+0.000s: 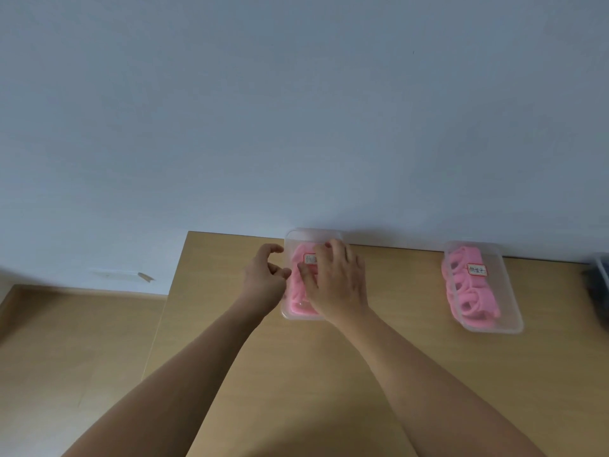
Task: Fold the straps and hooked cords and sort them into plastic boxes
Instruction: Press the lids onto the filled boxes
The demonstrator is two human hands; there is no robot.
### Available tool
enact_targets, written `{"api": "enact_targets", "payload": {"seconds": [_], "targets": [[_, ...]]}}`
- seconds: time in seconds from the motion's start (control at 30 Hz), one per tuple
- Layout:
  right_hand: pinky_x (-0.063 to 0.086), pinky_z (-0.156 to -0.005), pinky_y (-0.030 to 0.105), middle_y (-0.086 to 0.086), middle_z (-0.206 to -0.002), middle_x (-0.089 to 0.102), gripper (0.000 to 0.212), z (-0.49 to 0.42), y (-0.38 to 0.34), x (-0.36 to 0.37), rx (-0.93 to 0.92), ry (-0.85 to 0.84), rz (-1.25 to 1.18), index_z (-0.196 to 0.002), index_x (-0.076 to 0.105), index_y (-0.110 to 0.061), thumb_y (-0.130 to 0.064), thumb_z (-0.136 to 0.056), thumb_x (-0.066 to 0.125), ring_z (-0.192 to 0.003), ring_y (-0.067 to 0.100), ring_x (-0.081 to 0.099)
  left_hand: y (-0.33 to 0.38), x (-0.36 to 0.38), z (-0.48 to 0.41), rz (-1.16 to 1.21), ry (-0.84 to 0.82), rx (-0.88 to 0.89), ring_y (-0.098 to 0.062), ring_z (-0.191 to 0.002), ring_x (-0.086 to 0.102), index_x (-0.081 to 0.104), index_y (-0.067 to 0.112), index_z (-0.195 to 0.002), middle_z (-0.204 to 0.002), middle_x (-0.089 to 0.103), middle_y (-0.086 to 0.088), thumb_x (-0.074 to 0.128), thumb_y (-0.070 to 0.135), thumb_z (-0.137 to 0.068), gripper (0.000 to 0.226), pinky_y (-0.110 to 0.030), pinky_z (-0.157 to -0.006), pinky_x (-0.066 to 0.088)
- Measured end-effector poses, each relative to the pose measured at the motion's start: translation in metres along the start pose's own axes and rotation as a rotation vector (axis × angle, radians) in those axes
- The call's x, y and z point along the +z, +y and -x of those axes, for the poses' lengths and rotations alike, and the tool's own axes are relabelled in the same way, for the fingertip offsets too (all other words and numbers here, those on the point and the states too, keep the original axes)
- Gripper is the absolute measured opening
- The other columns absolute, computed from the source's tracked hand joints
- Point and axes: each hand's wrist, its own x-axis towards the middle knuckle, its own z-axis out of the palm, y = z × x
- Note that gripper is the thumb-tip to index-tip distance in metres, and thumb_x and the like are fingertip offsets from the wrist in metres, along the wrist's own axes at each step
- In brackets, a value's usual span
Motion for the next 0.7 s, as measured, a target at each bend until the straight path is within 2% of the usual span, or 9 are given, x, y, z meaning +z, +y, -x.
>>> {"api": "enact_targets", "payload": {"seconds": [0.03, 0.07, 0.13, 0.17, 0.27, 0.4, 0.47, 0.6, 0.7], "targets": [[0.041, -0.091, 0.043, 0.011, -0.135, 0.049, 0.045, -0.002, -0.001, 0.003, 0.021, -0.008, 0.008, -0.123, 0.054, -0.018, -0.051, -0.094, 0.044, -0.121, 0.032, 0.050, -0.001, 0.000, 0.001, -0.002, -0.003, 0.020, -0.036, -0.085, 0.070, 0.054, 0.027, -0.135, -0.085, 0.068, -0.020, 0.060, 0.000, -0.094, 0.050, -0.050, -0.084, 0.061], [0.038, -0.101, 0.046, 0.014, -0.147, 0.040, 0.051, -0.002, -0.002, 0.007, 0.029, -0.038, 0.023, -0.135, 0.048, -0.017, -0.049, -0.096, 0.040, -0.134, 0.034, 0.040, -0.002, -0.001, 0.001, -0.019, -0.013, 0.050, -0.033, -0.082, 0.069, 0.051, 0.032, -0.142, -0.081, 0.065, -0.017, 0.059, 0.000, -0.094, 0.058, -0.043, -0.082, 0.061], [0.026, -0.116, 0.049, 0.015, -0.163, 0.019, 0.061, 0.002, -0.004, 0.018, 0.020, -0.098, 0.027, -0.151, 0.032, -0.016, -0.048, -0.099, 0.027, -0.151, 0.032, 0.016, 0.000, -0.002, 0.000, -0.133, -0.050, 0.142, -0.021, -0.071, 0.061, 0.040, 0.043, -0.152, -0.074, 0.058, -0.010, 0.057, -0.002, -0.094, 0.076, -0.016, -0.070, 0.053], [0.023, -0.119, 0.049, 0.014, -0.164, 0.015, 0.064, 0.003, -0.005, 0.020, 0.017, -0.115, 0.016, -0.154, 0.027, -0.016, -0.048, -0.099, 0.022, -0.152, 0.031, 0.011, 0.003, -0.003, -0.002, -0.201, -0.078, 0.175, -0.016, -0.067, 0.054, 0.033, 0.044, -0.156, -0.073, 0.055, -0.008, 0.055, -0.003, -0.094, 0.081, -0.011, -0.064, 0.047], [0.029, -0.116, 0.049, 0.014, -0.163, 0.019, 0.066, -0.001, -0.002, 0.021, 0.028, -0.134, 0.002, -0.155, 0.027, -0.016, -0.048, -0.097, 0.022, -0.151, 0.031, 0.015, 0.010, -0.004, -0.010, -0.286, -0.163, 0.173, -0.011, -0.065, 0.049, 0.022, 0.043, -0.160, -0.073, 0.054, -0.004, 0.051, -0.003, -0.091, 0.088, -0.016, -0.061, 0.044], [0.030, -0.113, 0.050, 0.012, -0.162, 0.017, 0.066, -0.004, -0.003, 0.022, 0.034, -0.167, 0.029, -0.156, 0.023, -0.024, -0.050, -0.096, 0.025, -0.150, 0.030, 0.014, 0.010, -0.008, -0.015, -0.275, -0.206, 0.130, -0.016, -0.069, 0.052, 0.025, 0.048, -0.158, -0.079, 0.056, -0.007, 0.052, -0.002, -0.088, 0.090, -0.038, -0.071, 0.060], [0.031, -0.112, 0.049, 0.010, -0.162, 0.017, 0.067, -0.004, -0.003, 0.021, 0.053, -0.178, 0.029, -0.156, 0.022, -0.026, -0.052, -0.093, 0.022, -0.150, 0.029, 0.013, 0.010, -0.010, -0.018, -0.273, -0.206, 0.123, -0.018, -0.070, 0.054, 0.029, 0.048, -0.157, -0.080, 0.056, -0.008, 0.053, -0.003, -0.088, 0.090, -0.045, -0.072, 0.064], [0.028, -0.115, 0.049, 0.010, -0.163, 0.014, 0.067, -0.005, -0.004, 0.018, 0.046, -0.200, 0.020, -0.156, 0.019, -0.026, -0.051, -0.094, 0.024, -0.150, 0.029, 0.010, 0.013, -0.010, -0.017, -0.289, -0.204, 0.133, -0.018, -0.068, 0.056, 0.032, 0.042, -0.158, -0.076, 0.056, -0.007, 0.054, -0.005, -0.085, 0.089, -0.045, -0.068, 0.064], [0.017, -0.121, 0.048, 0.011, -0.166, 0.004, 0.066, -0.005, -0.003, 0.013, 0.020, -0.231, 0.019, -0.158, 0.013, -0.025, -0.051, -0.099, 0.025, -0.152, 0.028, 0.001, 0.016, -0.011, -0.014, -0.322, -0.223, 0.150, -0.030, -0.073, 0.064, 0.028, 0.040, -0.160, -0.079, 0.062, -0.008, 0.052, -0.002, -0.084, 0.089, -0.047, -0.069, 0.063]]}}
